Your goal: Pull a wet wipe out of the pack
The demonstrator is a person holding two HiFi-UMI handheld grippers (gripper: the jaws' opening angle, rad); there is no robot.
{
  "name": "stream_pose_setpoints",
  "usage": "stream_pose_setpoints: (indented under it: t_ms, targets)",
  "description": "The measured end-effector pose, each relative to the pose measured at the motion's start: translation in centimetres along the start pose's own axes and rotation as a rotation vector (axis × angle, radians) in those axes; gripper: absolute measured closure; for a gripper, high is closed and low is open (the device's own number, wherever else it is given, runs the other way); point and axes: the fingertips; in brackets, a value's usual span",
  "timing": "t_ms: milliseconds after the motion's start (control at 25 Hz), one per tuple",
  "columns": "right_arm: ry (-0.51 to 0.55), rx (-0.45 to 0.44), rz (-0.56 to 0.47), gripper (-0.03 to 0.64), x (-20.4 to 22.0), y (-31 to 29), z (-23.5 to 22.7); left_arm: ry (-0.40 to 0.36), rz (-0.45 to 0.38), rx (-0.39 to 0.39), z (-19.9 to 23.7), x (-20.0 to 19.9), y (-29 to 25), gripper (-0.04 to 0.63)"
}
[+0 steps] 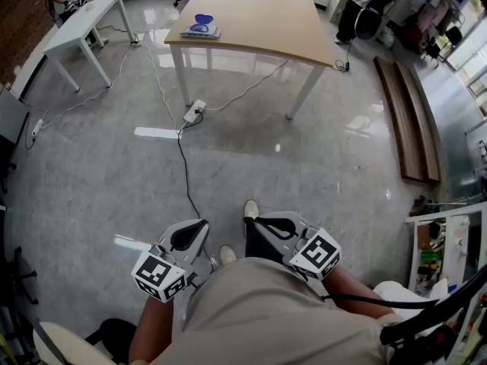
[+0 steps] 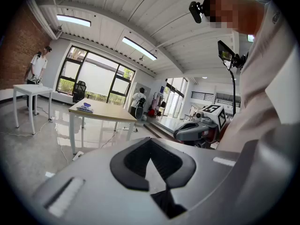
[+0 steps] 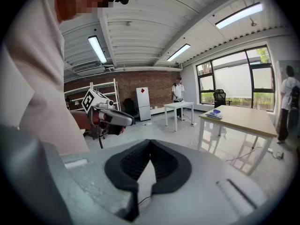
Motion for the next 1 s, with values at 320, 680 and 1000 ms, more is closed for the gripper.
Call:
stream_pose_setpoints:
  t_ms: [320, 680, 1000]
  targets:
    - [0.011, -0.035, -0.011, 0.615, -1.9, -7.1, -8.6, -0.002, 0.042, -0.029, 8.0, -2.7, -5.4, 0.591]
    - [-0.007, -0.083, -0.005, 0.615, -4.6, -15.1, -25.5, -0.053, 0.083, -0.075, 20.0, -10.7, -18.5, 0.591]
    - [-0.041, -0.115, -0.071, 0.615, -8.6, -18.9, -37.2, -0.099, 0.059, -0.110, 26.6, -18.5, -27.6, 0.591]
Point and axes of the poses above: the fingertips, and each gripper's own axes: y backward along the fingers, z to its left, x out of its underside, and after that the axes turned 11 degrees about x, right-handed
